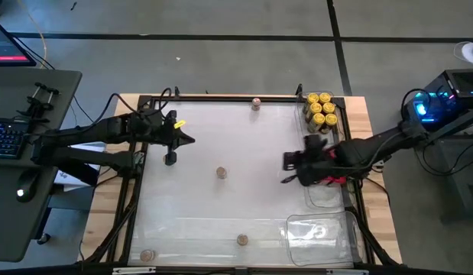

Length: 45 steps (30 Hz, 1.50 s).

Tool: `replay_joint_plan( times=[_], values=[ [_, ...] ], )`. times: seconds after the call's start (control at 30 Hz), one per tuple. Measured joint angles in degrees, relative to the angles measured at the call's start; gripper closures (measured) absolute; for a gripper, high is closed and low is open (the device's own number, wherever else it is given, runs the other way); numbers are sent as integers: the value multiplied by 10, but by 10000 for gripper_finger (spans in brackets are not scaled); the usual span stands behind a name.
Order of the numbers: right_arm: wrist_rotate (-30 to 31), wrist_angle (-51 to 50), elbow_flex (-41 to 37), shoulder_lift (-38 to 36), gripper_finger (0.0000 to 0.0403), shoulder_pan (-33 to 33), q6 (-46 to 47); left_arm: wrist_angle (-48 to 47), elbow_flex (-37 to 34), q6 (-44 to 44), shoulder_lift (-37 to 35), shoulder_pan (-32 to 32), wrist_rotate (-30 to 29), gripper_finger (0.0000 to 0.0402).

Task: Sort spices by type
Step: Put the brown seasoning bottle into the bottom transparent bin

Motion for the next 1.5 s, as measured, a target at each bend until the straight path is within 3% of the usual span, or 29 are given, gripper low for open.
replay_joint_plan(
  times=[0.3,0.37,0.43,0.5,0.63,0.8,0.93,1.03,1.3,1.5],
  values=[
    [-67,528,-39,127,394,-100,-297,-11,0,-24,-2,0,28,402],
    [-102,610,-37,169,374,-125,-340,-17,4,-59,-10,0,92,402],
    [-146,625,-13,211,346,-149,-377,-5,22,-92,-22,0,185,402],
    [-193,621,26,253,312,-169,-419,6,40,-115,-36,-1,249,401],
    [-309,576,144,333,238,-196,-526,7,76,-139,-66,0,253,402],
    [-433,324,340,423,165,-206,-694,7,92,-164,-102,0,235,402],
    [-422,138,453,486,132,-202,-801,4,92,-198,-122,0,231,402],
    [-417,78,502,524,123,-197,-854,3,92,-205,-128,0,228,402],
    [-414,63,526,583,121,-193,-929,-20,92,-205,-127,0,187,402],
    [-359,55,526,598,121,-198,-933,-29,92,-205,-127,0,186,402]
  ],
)
